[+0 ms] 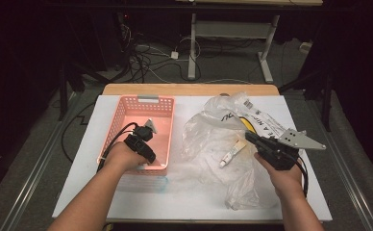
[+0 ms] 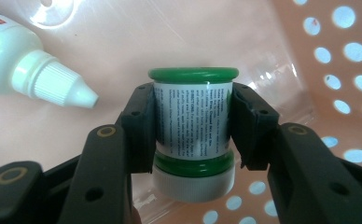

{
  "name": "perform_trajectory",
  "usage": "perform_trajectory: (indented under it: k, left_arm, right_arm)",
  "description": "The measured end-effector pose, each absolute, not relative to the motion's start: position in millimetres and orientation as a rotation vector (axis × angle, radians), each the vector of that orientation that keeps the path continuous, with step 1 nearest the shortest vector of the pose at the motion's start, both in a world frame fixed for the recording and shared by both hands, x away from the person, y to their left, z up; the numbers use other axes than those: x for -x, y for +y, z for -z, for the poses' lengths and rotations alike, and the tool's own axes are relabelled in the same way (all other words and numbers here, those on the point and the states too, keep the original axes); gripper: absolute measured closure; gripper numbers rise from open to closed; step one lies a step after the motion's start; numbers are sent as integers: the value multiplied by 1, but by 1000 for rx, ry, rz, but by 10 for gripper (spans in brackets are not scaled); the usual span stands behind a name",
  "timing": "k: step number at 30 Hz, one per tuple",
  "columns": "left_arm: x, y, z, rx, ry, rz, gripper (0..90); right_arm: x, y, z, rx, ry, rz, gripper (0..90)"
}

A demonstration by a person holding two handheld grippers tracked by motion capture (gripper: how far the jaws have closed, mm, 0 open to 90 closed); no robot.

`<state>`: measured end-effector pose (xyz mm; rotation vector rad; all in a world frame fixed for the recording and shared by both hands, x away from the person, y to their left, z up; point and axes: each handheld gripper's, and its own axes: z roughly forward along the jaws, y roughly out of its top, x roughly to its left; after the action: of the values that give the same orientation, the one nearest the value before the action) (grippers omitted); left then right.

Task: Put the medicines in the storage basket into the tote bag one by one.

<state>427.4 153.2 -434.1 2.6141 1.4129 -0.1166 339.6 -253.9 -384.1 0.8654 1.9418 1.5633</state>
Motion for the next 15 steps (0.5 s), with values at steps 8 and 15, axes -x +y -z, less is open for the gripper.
perform_trajectory:
  k: [8, 15]
  left_arm:
    - [-423, 155, 430, -2583, 1381, 53, 543]
    - [-414, 157, 425, -2529, 1328, -30, 544]
  right_arm:
    - [-340, -254, 383, -857, 1940, -1563, 900]
    - [-339, -254, 384, -854, 1942, -1564, 900]
